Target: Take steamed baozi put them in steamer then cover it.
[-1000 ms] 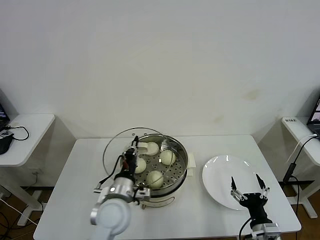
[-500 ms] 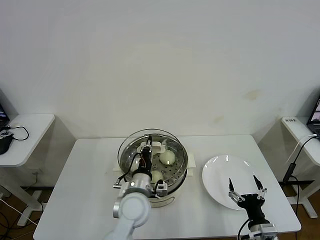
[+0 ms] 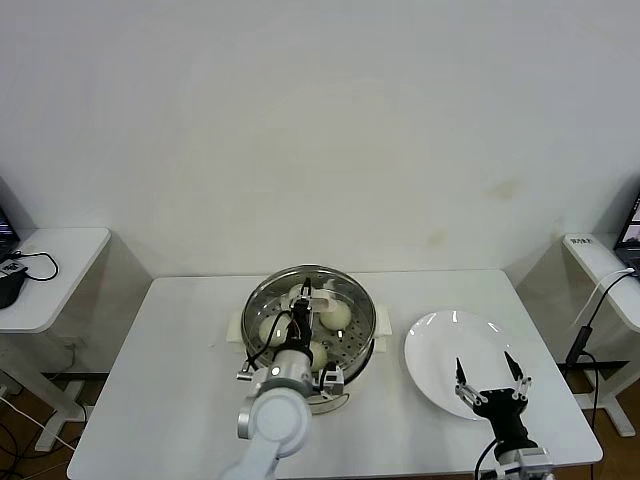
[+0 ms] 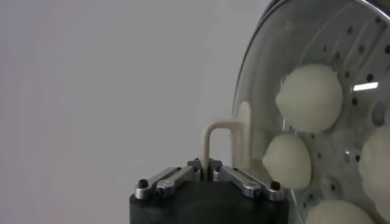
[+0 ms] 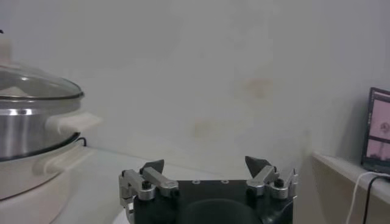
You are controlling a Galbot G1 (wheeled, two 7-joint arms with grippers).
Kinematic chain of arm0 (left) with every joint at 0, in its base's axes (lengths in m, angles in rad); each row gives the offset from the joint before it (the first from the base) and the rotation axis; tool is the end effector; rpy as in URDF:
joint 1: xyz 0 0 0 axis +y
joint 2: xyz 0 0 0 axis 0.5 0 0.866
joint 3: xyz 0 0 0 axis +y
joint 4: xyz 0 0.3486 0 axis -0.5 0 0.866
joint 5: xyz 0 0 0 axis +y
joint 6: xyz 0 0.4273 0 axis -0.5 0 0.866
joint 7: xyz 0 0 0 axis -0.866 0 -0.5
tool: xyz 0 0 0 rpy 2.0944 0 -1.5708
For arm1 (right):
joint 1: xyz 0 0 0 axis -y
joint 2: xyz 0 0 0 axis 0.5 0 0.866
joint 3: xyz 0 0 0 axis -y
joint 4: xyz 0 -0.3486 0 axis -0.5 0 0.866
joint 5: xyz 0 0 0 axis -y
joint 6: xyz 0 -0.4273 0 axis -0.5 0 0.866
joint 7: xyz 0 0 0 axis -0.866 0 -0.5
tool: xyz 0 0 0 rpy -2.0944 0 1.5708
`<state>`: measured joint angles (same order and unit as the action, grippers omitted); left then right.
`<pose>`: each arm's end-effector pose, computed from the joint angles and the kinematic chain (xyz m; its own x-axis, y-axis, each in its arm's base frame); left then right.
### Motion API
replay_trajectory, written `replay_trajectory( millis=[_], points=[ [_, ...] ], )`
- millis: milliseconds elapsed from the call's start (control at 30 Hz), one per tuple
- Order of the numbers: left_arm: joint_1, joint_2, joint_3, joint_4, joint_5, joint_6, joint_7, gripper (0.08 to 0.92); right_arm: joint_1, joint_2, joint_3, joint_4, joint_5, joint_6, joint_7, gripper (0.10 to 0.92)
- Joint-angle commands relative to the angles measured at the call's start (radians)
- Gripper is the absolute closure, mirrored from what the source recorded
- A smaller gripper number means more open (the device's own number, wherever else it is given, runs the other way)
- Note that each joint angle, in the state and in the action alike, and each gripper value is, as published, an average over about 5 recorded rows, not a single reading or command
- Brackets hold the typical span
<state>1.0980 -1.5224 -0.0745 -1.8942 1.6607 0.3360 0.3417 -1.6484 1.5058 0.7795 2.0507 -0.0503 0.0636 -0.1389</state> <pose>0.3533 -0.1654 -0.2393 -0.9928 0.1020 0.0628 0.0605 -0.0249 0.9979 0.2205 -0.1056 -0.3268 -0.9968 0.0455 0.0654 0.0288 0.9711 -0.2371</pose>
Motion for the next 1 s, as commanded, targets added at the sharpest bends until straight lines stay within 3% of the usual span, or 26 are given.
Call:
replay_trajectory(
  millis=[33, 433, 700, 1000],
  points=[
    [0.003, -0.011, 0.0, 0.016, 0.012, -0.001, 0.001, 0.865, -0.001, -0.001, -0.001, -0.001, -0.003, 0.002, -0.002, 0.203],
    [0.016, -0.015, -0.008, 0.003, -0.017, -0.001, -0.01, 0.845, -0.003, -0.002, -0.006, -0.002, -0.008, 0.005, -0.006, 0.203],
    [0.064, 0.017, -0.003, -0.09, -0.065, -0.009, -0.013, 0.628, -0.004, -0.003, -0.009, -0.002, -0.01, 0.005, -0.007, 0.202],
    [0.191, 0.114, -0.018, -0.283, -0.252, -0.048, -0.051, 0.368, -0.013, -0.008, -0.009, 0.003, -0.013, 0.006, -0.008, 0.203]
  ],
)
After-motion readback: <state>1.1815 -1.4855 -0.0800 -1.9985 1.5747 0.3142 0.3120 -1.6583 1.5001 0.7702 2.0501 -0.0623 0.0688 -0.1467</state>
